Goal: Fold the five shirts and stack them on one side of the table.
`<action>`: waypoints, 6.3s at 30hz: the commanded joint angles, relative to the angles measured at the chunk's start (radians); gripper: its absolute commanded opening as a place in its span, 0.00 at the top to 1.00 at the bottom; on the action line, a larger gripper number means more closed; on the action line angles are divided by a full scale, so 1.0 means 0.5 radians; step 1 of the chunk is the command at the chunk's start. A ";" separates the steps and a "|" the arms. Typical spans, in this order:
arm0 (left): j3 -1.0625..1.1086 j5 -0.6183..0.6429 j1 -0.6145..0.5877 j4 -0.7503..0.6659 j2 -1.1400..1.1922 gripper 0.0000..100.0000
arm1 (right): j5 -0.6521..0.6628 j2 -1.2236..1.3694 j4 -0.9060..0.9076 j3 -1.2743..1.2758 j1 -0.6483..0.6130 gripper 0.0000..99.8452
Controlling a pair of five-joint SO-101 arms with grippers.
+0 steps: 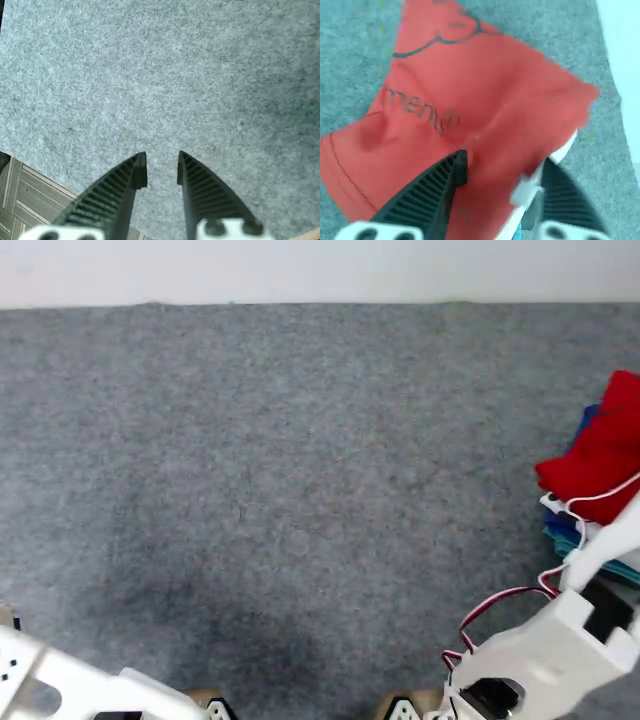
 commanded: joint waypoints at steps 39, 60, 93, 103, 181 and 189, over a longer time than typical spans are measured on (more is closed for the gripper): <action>0.051 -0.021 0.006 -0.043 -0.040 0.89 | 0.043 -0.060 0.078 0.049 -0.041 0.99; 0.051 -0.021 0.006 -0.040 -0.040 0.89 | 0.325 0.364 0.032 -0.463 0.269 0.99; -0.149 -0.003 0.015 0.086 -0.043 0.89 | 0.061 0.824 0.618 -1.421 0.170 0.99; -0.689 0.927 0.500 0.334 -0.043 0.89 | -0.150 0.790 1.128 -1.896 0.048 0.99; 1.781 1.820 2.458 -0.224 -1.900 0.98 | -1.185 -4.206 0.140 4.373 -1.143 0.99; 1.781 1.814 2.446 -0.224 -1.900 0.98 | -1.181 -4.206 0.137 4.373 -0.505 0.99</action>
